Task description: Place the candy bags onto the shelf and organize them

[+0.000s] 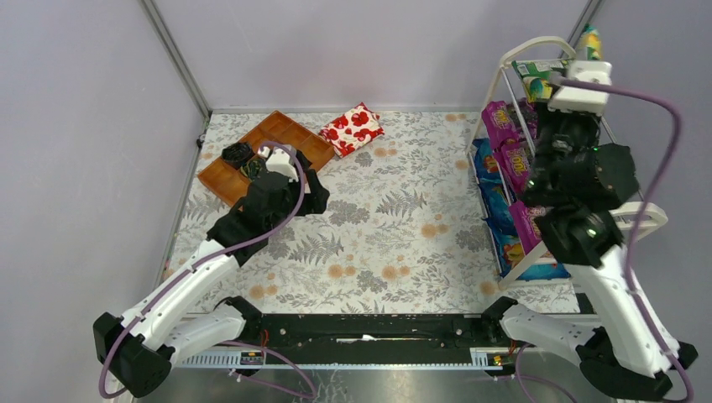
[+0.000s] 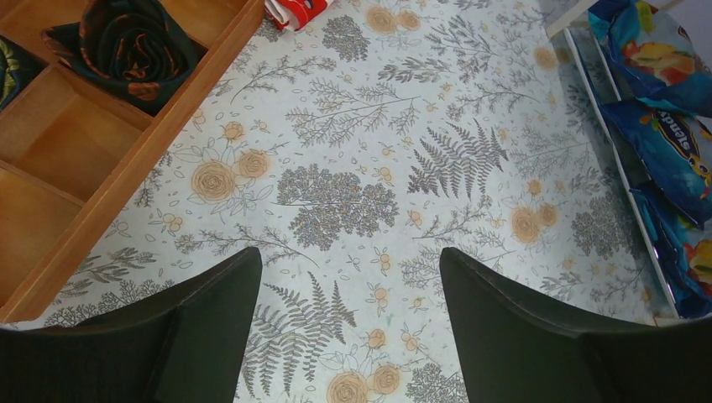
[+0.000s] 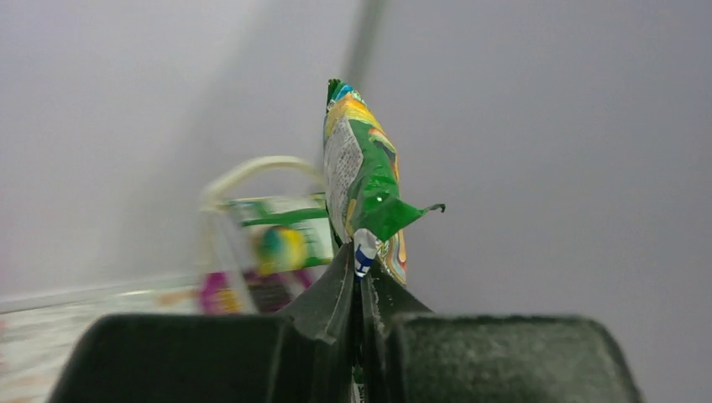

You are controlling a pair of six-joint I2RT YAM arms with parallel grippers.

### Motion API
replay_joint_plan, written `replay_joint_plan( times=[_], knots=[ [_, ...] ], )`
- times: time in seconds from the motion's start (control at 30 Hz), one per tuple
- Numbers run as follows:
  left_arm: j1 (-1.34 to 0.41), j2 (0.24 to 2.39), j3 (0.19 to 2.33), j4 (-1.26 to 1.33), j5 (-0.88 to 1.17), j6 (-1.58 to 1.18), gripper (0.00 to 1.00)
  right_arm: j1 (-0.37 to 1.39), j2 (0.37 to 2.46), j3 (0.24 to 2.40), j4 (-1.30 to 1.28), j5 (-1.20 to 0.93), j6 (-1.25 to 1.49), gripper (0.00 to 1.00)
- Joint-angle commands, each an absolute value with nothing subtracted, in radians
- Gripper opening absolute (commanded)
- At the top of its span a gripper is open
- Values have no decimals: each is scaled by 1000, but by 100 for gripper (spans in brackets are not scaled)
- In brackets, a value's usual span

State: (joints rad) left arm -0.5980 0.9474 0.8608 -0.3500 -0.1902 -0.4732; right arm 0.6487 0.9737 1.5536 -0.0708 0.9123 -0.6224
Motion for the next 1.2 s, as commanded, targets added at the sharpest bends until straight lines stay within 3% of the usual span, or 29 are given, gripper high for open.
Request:
replay_joint_plan(
  times=[0.0,0.07,0.23,0.37,0.63,0.73,0.97,1.17],
  knots=[
    [-635,940,856,-317,-230,-441,83,640,1122,1455,622,1183,-1416,0],
    [-654,943,853,-317,-229,-440,83,592,1184,1473,724,1177,-1520,0],
    [-687,951,849,-313,-230,-439,84,441,1350,1561,663,1237,-1520,0],
    [-701,955,844,-313,-233,-432,85,420,1445,1557,934,1302,-1737,0],
    [-737,976,845,-308,-253,-415,87,382,1460,1453,1031,1312,-1806,0],
    [-752,988,849,-304,-258,-410,88,348,1441,1438,968,1290,-1752,0],
    [-757,989,846,-299,-256,-408,88,249,1413,1442,499,1212,-1392,0],
    [-758,988,845,-299,-253,-407,88,245,1457,1437,459,1233,-1372,0]
  ],
)
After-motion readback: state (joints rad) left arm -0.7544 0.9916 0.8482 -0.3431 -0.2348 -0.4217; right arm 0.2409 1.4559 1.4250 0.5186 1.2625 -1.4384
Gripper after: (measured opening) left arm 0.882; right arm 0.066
